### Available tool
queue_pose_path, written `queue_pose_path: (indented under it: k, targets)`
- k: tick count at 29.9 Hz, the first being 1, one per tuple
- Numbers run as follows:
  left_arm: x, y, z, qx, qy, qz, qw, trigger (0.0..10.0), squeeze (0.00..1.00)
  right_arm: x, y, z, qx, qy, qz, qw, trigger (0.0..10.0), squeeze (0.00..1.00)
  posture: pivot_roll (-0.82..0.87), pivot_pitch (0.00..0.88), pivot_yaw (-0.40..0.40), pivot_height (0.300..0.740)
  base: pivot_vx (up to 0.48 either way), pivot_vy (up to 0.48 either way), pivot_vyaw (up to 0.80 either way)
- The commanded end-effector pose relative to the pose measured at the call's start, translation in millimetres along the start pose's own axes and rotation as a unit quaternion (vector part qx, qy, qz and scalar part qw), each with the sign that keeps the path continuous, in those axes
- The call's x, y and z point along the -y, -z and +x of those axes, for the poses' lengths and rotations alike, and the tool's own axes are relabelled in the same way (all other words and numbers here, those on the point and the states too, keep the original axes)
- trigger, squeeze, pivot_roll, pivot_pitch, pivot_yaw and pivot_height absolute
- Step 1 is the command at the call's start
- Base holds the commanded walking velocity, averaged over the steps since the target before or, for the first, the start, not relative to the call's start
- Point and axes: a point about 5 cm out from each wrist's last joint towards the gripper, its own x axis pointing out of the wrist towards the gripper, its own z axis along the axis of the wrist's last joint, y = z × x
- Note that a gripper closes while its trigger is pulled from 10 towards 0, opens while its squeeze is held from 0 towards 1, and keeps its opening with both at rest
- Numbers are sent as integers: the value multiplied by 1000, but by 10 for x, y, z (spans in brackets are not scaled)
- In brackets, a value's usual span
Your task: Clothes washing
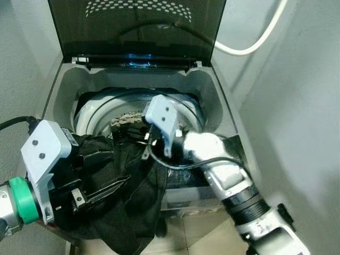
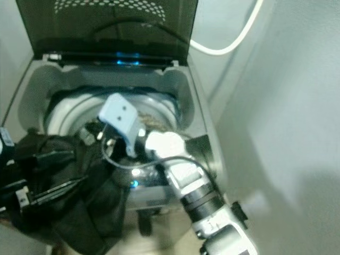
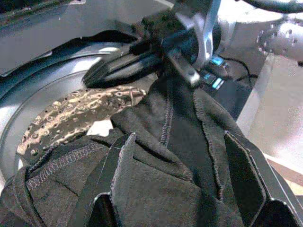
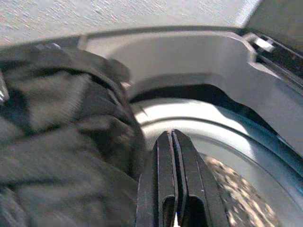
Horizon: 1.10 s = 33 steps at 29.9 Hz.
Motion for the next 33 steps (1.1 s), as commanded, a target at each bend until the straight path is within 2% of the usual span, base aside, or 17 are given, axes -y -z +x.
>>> queue_pose_path:
  k: [1, 3, 5, 6, 9, 10, 11, 13, 14, 15, 17, 18, 20, 22, 24, 29, 33]
  targets:
    - [48, -10, -4, -2, 11, 9, 1000, 10000, 0, 40, 26, -31, -8, 10, 2, 1000, 10000, 0, 170, 164, -35, 740, 0, 0, 0]
    - [52, -16, -10, -1, 11, 10, 1000, 10000, 0, 140, 16, -74, -12, 39, -5, 999, 10000, 0, 170, 164, -35, 740, 0, 0, 0]
    - [51, -17, -7, -1, 11, 12, 1000, 10000, 0, 331, -84, -143, 20, 99, 5, 995, 10000, 0, 172, 164, -36, 740, 0, 0, 0]
    - [51, -17, -7, -1, 11, 12, 1000, 10000, 0, 331, -84, -143, 20, 99, 5, 995, 10000, 0, 172, 164, -36, 740, 0, 0, 0]
    - [50, -14, -3, 0, 11, 13, 1000, 10000, 0, 335, -146, -208, 39, 70, 6, 997, 10000, 0, 172, 162, -35, 740, 0, 0, 0]
    - [49, -12, 2, -1, 11, 14, 1000, 10000, 0, 276, -163, -251, 44, 30, 2, 999, 10000, 0, 172, 162, -33, 740, 0, 0, 0]
    - [49, -12, 2, -1, 11, 14, 1000, 10000, 0, 276, -163, -251, 44, 30, 2, 999, 10000, 0, 172, 162, -33, 740, 0, 0, 0]
    - [53, -23, 1, -1, 15, 19, 1000, 10000, 0, 109, -168, -362, 38, -59, -15, 997, 10000, 0, 169, 159, -31, 740, 0, 0, 0]
    - [53, -30, -1, -1, 16, 20, 1000, 10000, 0, 48, -165, -396, 35, -87, -17, 995, 10000, 0, 169, 159, -31, 740, 0, 0, 0]
    - [53, -30, -1, -1, 16, 20, 1000, 10000, 0, 48, -165, -396, 35, -87, -17, 995, 10000, 0, 169, 159, -31, 740, 0, 0, 0]
    - [38, -43, 2, 1, 16, 25, 1000, 10000, 0, -140, -117, -418, 21, -153, -16, 988, 10000, 1000, 170, 150, -27, 740, 0, 0, 0]
    - [38, -43, 2, 1, 16, 25, 1000, 10000, 0, -140, -117, -418, 21, -153, -16, 988, 10000, 1000, 170, 150, -27, 740, 0, 0, 0]
    - [27, -67, 28, 8, 17, 33, 999, 10000, 0, -332, -49, -409, 11, -210, -12, 978, 10000, 1000, 171, 146, -28, 740, 0, 0, 0]
    - [27, -67, 28, 8, 17, 33, 999, 10000, 0, -332, -49, -409, 11, -210, -12, 978, 10000, 1000, 171, 146, -28, 740, 0, 0, 0]
    - [10, -92, 45, 14, 16, 40, 999, 10000, 0, -479, 32, -348, -1, -241, -12, 971, 10000, 1000, 169, 140, -29, 740, 0, 0, 0]
    - [1, -115, 59, 20, 18, 46, 999, 10000, 0, -627, 159, -234, -19, -258, -13, 966, 10000, 1000, 171, 133, -29, 740, 0, 0, 0]
    - [-1, -133, 62, 24, 18, 51, 998, 10000, 0, -691, 203, -143, -27, -252, -11, 967, 10000, 1000, 178, 126, -29, 740, 0, 0, 0]
